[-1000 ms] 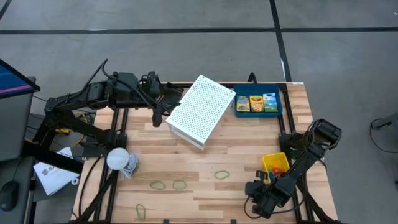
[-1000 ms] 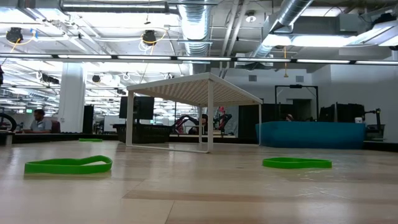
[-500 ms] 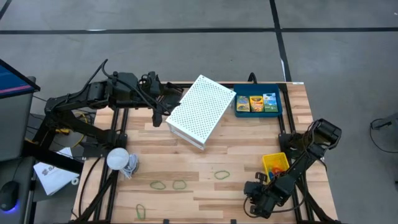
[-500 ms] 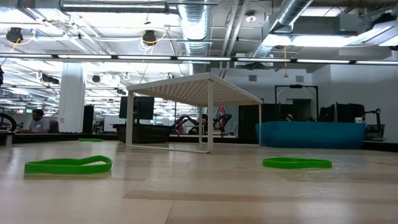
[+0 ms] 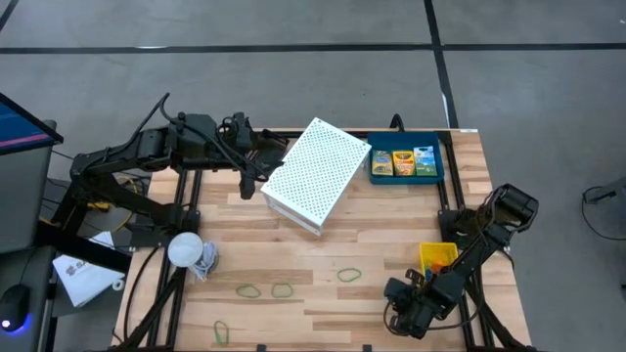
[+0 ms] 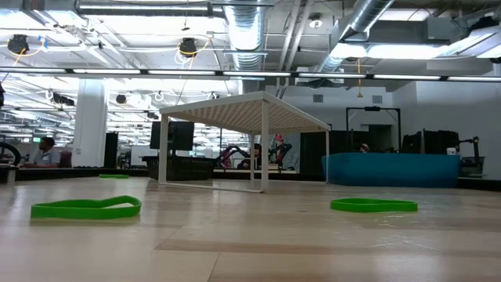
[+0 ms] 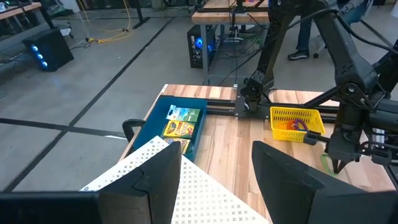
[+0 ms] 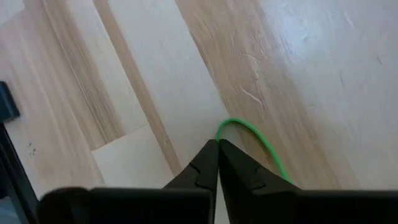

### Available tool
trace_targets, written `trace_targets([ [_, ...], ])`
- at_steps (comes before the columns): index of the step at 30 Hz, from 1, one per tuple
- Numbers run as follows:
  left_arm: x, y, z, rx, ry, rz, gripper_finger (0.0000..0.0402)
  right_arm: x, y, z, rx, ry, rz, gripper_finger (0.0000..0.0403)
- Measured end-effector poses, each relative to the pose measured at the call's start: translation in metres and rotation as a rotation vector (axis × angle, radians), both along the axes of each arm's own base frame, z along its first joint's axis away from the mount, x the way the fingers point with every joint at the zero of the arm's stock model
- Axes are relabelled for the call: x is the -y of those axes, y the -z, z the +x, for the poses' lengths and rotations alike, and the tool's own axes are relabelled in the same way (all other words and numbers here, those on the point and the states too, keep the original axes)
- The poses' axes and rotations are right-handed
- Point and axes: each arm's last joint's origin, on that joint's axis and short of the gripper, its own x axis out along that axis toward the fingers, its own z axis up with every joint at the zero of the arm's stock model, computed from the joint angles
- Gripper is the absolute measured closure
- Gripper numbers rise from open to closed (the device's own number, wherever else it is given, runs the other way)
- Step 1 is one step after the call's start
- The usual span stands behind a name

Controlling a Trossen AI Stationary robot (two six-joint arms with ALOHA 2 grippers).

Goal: Pick & Place Office Desk Supplies
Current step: Put the green rubber band into the black bin

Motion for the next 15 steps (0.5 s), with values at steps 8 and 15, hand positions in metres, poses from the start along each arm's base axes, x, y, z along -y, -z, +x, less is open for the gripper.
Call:
trace_targets([
  [8, 0.000, 0.000, 0.000, -0.001, 0.000, 0.000, 0.0211, -0.006, -0.013, 0.004, 0.031, -0.081, -0.006, 0.0402],
  [15, 0.000, 0.000, 0.000, -0.001, 0.000, 0.000, 0.0211, -0.019, -0.054, 0.016, 0.164, -0.218, -0.011, 0.0402],
])
